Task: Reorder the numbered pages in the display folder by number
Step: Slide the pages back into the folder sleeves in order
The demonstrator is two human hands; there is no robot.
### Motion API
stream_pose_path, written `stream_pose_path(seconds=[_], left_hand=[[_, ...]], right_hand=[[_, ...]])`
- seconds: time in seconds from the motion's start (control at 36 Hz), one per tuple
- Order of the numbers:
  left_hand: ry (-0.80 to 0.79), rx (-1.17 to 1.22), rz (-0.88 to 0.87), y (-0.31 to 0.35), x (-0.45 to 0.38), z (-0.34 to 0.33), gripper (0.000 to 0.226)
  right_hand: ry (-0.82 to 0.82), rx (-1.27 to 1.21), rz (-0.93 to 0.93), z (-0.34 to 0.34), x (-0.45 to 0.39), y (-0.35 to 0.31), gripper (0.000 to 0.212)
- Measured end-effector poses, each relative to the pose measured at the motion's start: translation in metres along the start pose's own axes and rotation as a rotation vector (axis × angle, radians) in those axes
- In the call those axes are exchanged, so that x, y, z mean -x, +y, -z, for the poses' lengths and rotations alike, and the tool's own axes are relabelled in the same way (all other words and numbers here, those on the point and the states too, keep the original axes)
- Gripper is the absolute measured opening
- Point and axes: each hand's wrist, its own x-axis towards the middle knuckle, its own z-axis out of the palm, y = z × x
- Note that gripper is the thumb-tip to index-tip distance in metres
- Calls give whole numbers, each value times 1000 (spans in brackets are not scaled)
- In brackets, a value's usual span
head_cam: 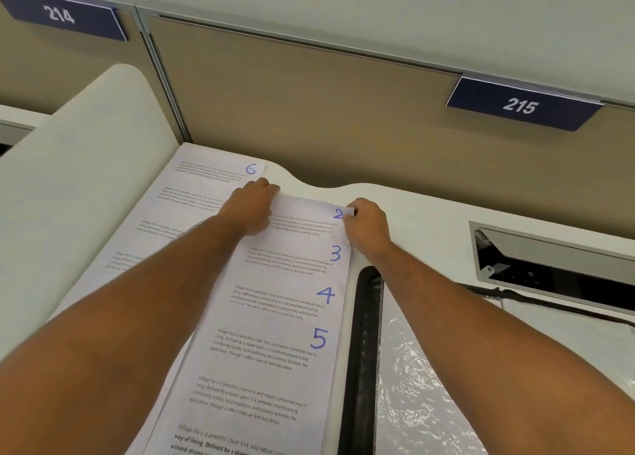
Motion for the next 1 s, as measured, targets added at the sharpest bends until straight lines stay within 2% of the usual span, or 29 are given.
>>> stream_pose_path(seconds=[0.08, 0.25, 0.44, 0.67, 0.75, 0.92, 1.0], left_hand=[[54, 7, 8, -2, 1, 4, 43], [261, 9, 2, 2, 7, 25, 18], [462, 8, -57, 10, 21, 61, 7], [638, 59, -110, 38, 38, 117, 6], [687, 84, -161, 55, 45, 138, 13], [800, 138, -222, 89, 63, 171, 10], [856, 190, -290, 115, 82, 183, 11]], right_hand=[[9, -106, 18, 4, 6, -4, 13], [39, -249, 48, 22, 17, -14, 13], [98, -349, 94, 49, 29, -30, 8], [240, -454, 194, 95, 57, -56, 12], [291, -470, 225, 116, 71, -61, 17], [354, -419, 274, 160, 102, -55, 24], [355, -417, 257, 184, 123, -47, 13]])
